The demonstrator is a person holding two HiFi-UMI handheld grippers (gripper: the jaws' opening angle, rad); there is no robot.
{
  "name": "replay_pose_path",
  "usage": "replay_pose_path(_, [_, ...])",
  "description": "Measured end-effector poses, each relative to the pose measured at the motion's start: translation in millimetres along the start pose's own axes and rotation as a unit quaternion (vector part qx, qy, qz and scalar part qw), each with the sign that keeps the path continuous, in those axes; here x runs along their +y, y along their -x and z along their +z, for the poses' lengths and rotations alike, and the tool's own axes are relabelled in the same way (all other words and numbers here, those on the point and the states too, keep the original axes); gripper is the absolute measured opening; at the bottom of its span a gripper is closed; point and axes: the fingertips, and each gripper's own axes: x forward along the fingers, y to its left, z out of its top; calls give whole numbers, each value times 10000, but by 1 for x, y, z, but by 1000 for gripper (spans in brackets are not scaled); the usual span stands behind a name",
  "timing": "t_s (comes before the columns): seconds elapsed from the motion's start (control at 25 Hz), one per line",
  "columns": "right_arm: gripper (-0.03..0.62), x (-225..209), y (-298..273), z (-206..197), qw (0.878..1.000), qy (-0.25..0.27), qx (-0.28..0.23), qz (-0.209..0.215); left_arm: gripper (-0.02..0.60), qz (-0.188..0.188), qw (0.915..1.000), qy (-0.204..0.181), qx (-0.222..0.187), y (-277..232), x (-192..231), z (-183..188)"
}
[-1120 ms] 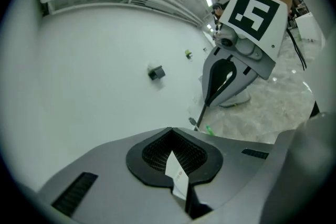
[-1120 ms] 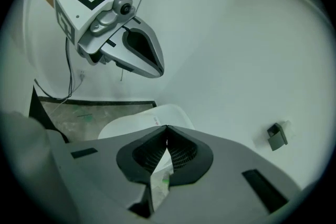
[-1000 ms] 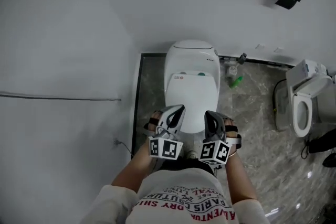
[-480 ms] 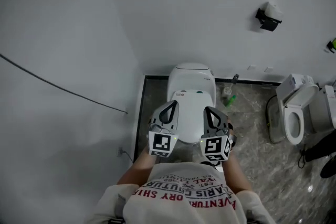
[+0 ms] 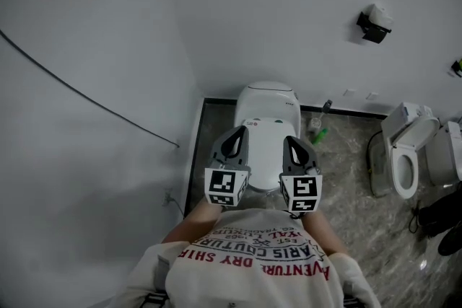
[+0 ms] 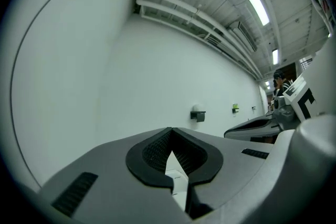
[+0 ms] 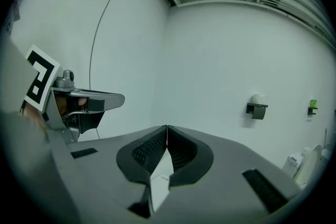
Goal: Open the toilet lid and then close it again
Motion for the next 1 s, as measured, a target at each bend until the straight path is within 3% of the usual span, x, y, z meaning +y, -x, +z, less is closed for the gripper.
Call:
replay_pose_path(0.28, [15, 5, -7, 17, 9998, 104, -163, 31, 7, 57, 10000, 58, 15, 1, 7, 7])
replay_pose_path(1.0, [15, 8, -10, 2, 10000, 64, 6, -25, 7, 48, 9998, 120, 168, 6, 9, -6])
